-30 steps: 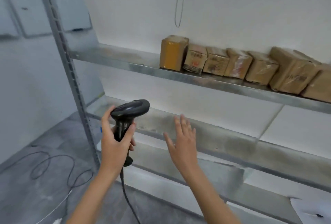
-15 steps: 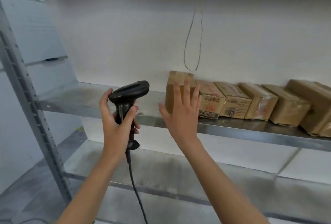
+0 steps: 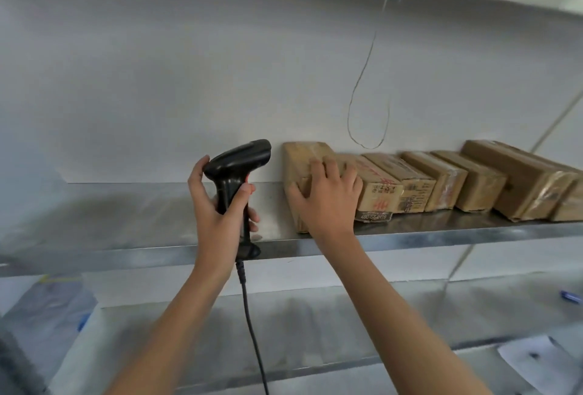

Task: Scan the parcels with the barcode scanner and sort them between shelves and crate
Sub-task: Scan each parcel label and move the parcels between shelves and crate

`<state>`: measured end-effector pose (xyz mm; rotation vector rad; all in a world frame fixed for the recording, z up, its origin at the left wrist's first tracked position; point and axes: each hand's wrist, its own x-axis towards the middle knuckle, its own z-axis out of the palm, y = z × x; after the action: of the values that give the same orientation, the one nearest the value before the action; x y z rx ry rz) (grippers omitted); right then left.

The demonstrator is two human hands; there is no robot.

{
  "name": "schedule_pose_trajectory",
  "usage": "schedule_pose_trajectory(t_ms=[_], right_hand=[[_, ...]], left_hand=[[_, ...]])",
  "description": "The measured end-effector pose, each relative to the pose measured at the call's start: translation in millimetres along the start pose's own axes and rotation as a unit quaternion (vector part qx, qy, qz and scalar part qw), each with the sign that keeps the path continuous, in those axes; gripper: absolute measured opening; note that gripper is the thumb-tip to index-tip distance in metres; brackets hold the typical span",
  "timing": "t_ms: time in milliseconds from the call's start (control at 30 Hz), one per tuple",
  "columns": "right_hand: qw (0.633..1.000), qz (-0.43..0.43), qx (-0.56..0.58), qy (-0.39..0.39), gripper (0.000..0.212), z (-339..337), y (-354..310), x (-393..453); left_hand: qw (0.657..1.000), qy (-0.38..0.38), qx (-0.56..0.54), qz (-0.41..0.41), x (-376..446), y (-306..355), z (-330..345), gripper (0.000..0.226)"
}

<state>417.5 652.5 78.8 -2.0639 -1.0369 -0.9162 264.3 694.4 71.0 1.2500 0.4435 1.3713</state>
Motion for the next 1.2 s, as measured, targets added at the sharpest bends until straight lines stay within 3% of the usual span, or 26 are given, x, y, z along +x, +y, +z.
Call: schedule_pose_trajectory(t_ms=[133,333,433,500,600,700,833,967,1100,1200], right_hand=[[0.994,-0.030,0.044,0.100,0.044,-4,-16,-25],[0.969,0.026,0.196,0.150,0.052,-19,-48,-55],[0.954,0.078,0.268,0.109,0.054,-30,-58,-67],[0.940,0.127,0.312,0.059,0.055,-40,-57,-71],[0.939,0.124,0.320,-0.030,0.062,-61,-49,-64],[0.949,0.076,0.269,-0.143,0.084,-75,-48,-57],[0.957,0.066,0.206,-0.195,0.117,-69,-52,-59],[0.968,0.083,0.175,-0.161,0.123,-56,-56,-69],[0.967,0.102,0.219,-0.081,0.109,-46,-54,-79],[0.946,0.107,0.293,-0.089,0.111,-48,-49,-83]], left_hand=[[1.000,-0.008,-0.009,-0.022,2,-11,-14,0.064],[0.995,0.027,-0.035,-0.090,0,-21,-28,0.066],[0.993,0.041,-0.060,-0.097,-1,-11,-30,0.072],[0.994,0.042,-0.081,-0.060,-1,-4,-34,0.068],[0.995,0.035,-0.093,0.000,-3,9,-38,0.066],[0.994,0.025,-0.099,0.033,-10,20,-33,0.067],[0.995,-0.002,-0.070,0.070,-19,20,-25,0.072],[0.997,-0.003,-0.060,0.046,-20,11,-23,0.072],[0.997,0.009,-0.056,0.048,-16,14,-26,0.066],[0.998,0.025,-0.060,0.012,-5,10,-34,0.065]])
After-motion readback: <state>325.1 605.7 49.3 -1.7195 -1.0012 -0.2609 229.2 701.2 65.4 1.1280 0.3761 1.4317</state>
